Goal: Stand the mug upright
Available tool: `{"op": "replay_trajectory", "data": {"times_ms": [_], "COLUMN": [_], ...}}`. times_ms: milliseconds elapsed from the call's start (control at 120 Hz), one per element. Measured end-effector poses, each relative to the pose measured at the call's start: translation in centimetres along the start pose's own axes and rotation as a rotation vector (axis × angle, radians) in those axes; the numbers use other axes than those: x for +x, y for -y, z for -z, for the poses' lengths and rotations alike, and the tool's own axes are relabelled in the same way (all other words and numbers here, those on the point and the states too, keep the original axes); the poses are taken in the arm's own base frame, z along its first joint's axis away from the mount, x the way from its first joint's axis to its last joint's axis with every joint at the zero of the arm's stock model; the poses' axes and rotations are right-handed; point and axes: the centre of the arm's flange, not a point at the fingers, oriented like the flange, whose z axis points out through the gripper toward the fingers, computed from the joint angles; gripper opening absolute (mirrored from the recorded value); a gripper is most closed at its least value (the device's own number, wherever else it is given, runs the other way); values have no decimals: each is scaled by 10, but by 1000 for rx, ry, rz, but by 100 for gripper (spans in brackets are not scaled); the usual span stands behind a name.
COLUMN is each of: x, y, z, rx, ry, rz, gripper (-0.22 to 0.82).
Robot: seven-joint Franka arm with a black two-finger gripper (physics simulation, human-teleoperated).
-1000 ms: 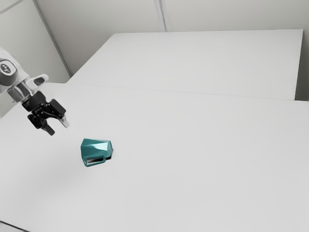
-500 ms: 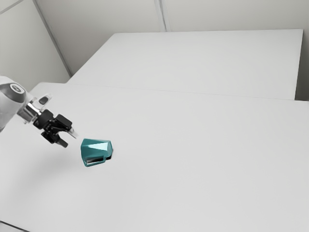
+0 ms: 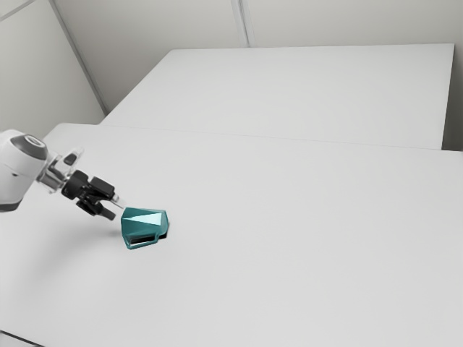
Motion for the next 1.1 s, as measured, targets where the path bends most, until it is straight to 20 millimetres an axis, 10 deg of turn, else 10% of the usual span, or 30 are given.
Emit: {"op": "replay_trajectory", "data": {"times_ms": [567,775,1100], "x": [4,6,24], "y": [3,1,-35], "z": [-44,-45,-45], "rx": [-102,-91,-71], "ry": [-46,-59,-59], "rz": [-64,-90,-174], "gripper": [60,14,-8]}}
